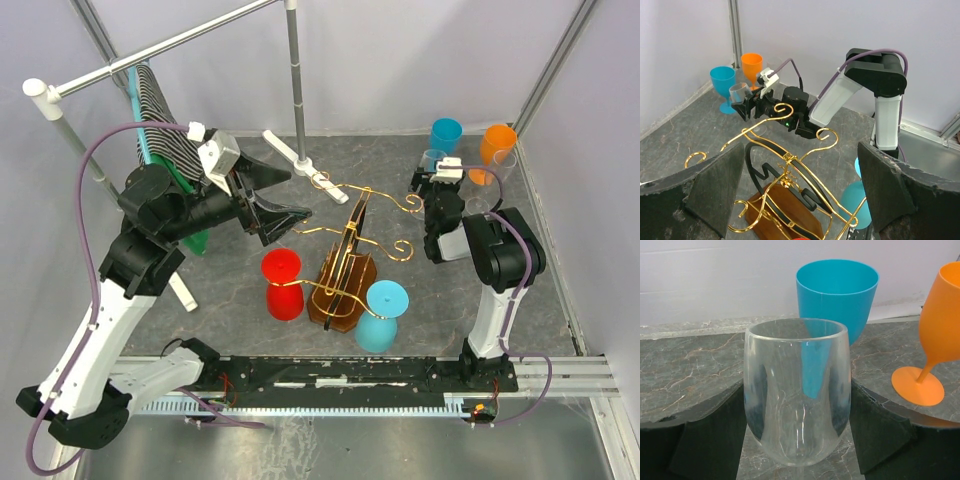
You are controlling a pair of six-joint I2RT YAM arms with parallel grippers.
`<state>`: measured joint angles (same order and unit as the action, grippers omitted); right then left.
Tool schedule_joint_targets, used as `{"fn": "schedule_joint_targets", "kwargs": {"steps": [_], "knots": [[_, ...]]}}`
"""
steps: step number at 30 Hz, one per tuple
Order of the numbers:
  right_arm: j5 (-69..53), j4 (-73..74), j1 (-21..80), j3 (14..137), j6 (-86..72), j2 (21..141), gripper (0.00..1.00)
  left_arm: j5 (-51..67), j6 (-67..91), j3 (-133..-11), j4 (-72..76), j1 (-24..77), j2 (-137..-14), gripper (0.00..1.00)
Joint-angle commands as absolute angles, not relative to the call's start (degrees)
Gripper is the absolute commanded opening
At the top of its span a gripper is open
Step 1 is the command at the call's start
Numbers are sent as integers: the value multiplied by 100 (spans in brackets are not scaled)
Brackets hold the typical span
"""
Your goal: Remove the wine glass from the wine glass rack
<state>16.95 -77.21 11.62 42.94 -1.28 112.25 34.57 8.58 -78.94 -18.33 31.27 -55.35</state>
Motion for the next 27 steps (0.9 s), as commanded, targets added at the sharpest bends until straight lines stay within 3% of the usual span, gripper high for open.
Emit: {"fn": "schedule_joint_targets", "kwargs": {"steps": [1,13,27], "knots": [[1597,-8273,1182,4107,66,11148,80,3445,786,-7834,-1512,3140,-5454,99],[1457,-8271,1182,3730,77,10897,80,3423,952,-7703,-1364,3142,-5371,99],[1312,-8262,1186,3487,-91,9799,70,3111,1011,-7580,-1438,3140,-5411,100]]}}
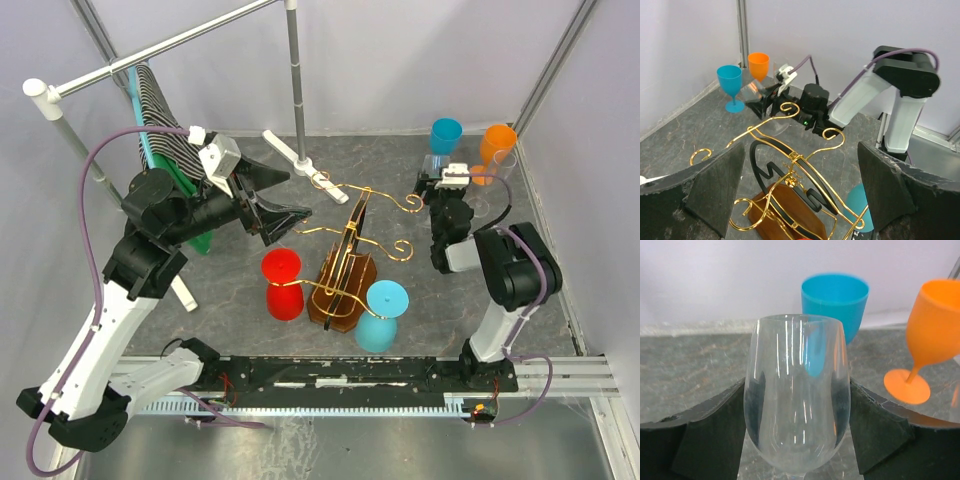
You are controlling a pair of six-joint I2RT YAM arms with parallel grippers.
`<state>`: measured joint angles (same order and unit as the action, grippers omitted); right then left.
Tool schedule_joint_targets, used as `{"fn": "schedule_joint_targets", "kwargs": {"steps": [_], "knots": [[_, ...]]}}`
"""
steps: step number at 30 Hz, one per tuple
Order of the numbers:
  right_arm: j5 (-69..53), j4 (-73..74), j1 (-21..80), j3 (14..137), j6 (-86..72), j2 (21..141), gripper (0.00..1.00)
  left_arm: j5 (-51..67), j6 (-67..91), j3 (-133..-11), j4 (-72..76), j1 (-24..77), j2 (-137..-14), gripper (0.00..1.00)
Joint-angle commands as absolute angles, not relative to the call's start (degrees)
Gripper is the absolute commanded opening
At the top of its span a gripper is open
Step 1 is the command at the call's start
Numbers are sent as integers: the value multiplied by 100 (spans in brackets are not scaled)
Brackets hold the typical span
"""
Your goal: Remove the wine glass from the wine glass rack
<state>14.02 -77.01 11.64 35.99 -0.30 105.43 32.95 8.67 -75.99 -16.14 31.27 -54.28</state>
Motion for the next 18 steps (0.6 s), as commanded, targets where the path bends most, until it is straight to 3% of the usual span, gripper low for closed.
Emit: {"fn": "schedule_joint_targets", "kwargs": {"steps": [1,7,12,18], "knots": [[1318,-8262,1187,3429,-92,9576,70,3083,1048,-7572,-1441,3138,-5423,100],[1324,-8061,1180,3258,-64,8389,68,2931,1313,-7622,-1514,3143,-5477,98],[806,-5808,1178,3956,-406,6992,68,2826,1495,-7655,-1592,3138,-5471,94],[-45,-4115,1173,4764,-949,5989,67,2683,1583,-7659,-1635,3139,-5474,92]]}}
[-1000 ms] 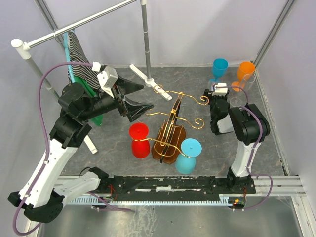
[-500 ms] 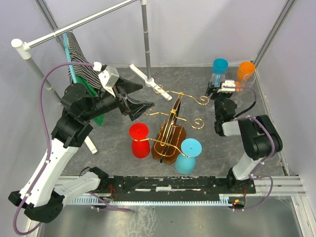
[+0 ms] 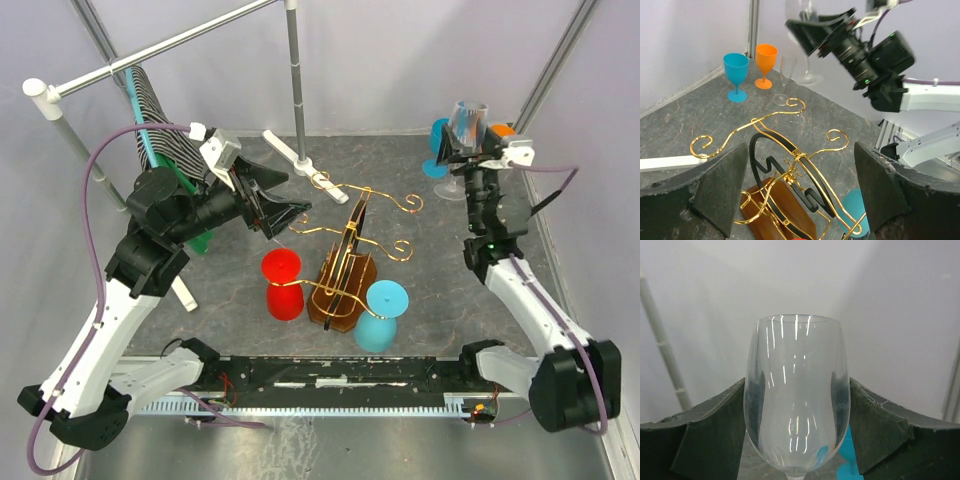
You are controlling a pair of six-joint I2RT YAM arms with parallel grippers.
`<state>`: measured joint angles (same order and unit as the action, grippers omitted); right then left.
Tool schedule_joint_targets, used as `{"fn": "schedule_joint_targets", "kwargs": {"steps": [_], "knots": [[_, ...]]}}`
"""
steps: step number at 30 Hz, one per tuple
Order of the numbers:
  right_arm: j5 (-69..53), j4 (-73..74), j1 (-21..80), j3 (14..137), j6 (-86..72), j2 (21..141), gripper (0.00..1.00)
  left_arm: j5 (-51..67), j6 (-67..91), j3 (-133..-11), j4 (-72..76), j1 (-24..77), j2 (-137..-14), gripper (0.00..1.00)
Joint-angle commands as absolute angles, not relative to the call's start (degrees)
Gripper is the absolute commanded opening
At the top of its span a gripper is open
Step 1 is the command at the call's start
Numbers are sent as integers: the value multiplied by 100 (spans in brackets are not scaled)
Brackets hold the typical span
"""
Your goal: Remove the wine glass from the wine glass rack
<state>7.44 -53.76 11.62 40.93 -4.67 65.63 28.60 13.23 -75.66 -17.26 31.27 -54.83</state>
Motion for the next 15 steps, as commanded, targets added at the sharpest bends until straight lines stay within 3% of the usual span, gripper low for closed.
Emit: {"fn": "schedule_joint_targets", "kwargs": {"steps": [1,10,15], "knots": [[-289,-3755,1173,4941,-1066,5872,67,2662,1609,-7678,-1635,3138,-5501,91],[-3009,-1921,1303,6221,-2602,5292,65,1682,1827,-8316,-1935,3141,-6158,85],[-3284,-978,2230,6704,-2278,5371,66,1713,2243,-8831,-1752,3153,-6835,80]]}}
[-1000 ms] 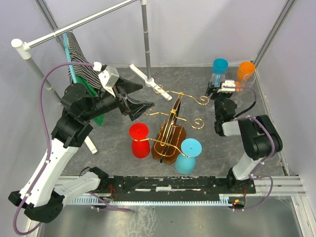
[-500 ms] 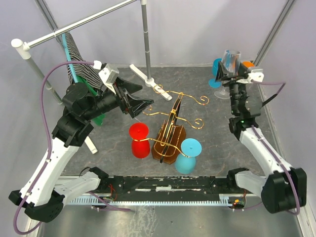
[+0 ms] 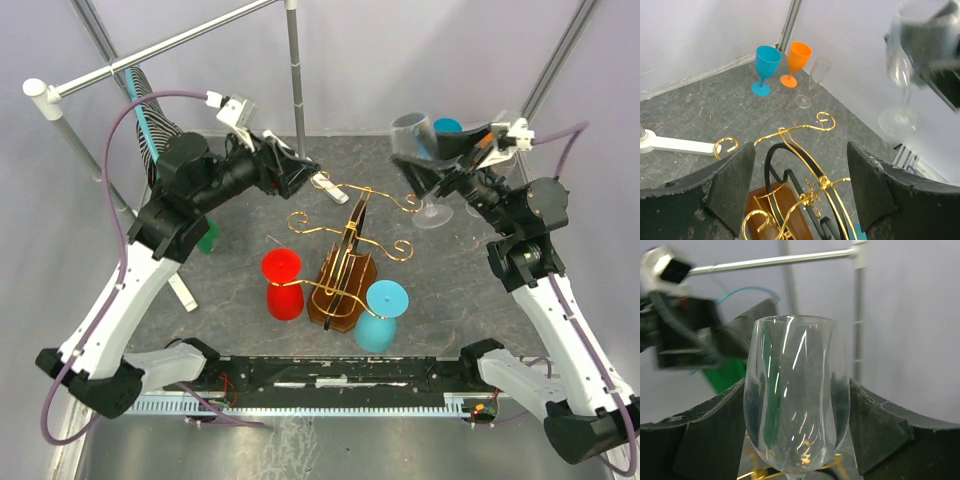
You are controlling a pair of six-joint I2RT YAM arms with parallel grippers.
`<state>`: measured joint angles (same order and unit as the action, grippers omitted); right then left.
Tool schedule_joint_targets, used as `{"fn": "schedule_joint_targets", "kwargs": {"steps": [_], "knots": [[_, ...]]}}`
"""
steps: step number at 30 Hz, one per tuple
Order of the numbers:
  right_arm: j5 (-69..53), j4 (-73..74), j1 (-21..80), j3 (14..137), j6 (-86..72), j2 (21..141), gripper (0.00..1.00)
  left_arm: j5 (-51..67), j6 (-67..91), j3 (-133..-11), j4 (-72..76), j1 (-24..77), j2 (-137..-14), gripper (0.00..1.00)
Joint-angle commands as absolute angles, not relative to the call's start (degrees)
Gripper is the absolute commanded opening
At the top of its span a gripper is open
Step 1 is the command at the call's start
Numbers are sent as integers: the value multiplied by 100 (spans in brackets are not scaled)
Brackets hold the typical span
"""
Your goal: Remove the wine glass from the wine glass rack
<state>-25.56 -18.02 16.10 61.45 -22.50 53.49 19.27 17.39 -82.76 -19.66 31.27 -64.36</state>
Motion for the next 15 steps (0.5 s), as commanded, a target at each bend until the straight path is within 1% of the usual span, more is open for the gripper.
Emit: {"fn": "schedule_joint_targets", "kwargs": {"steps": [1,4,8,15], "knots": [[-3275,-776,2397,6816,-2147,5466,66,1686,2286,-8958,-1756,3166,-7003,79],[-3190,-612,2687,7000,-2027,5767,66,1535,2329,-9439,-1923,3214,-7536,79],[-2972,-470,2998,7251,-1792,6161,66,1195,2491,-9909,-2246,3237,-8097,82],[-2551,-376,3378,7476,-1424,6508,65,904,2700,-9970,-2270,3244,-8195,84]]}}
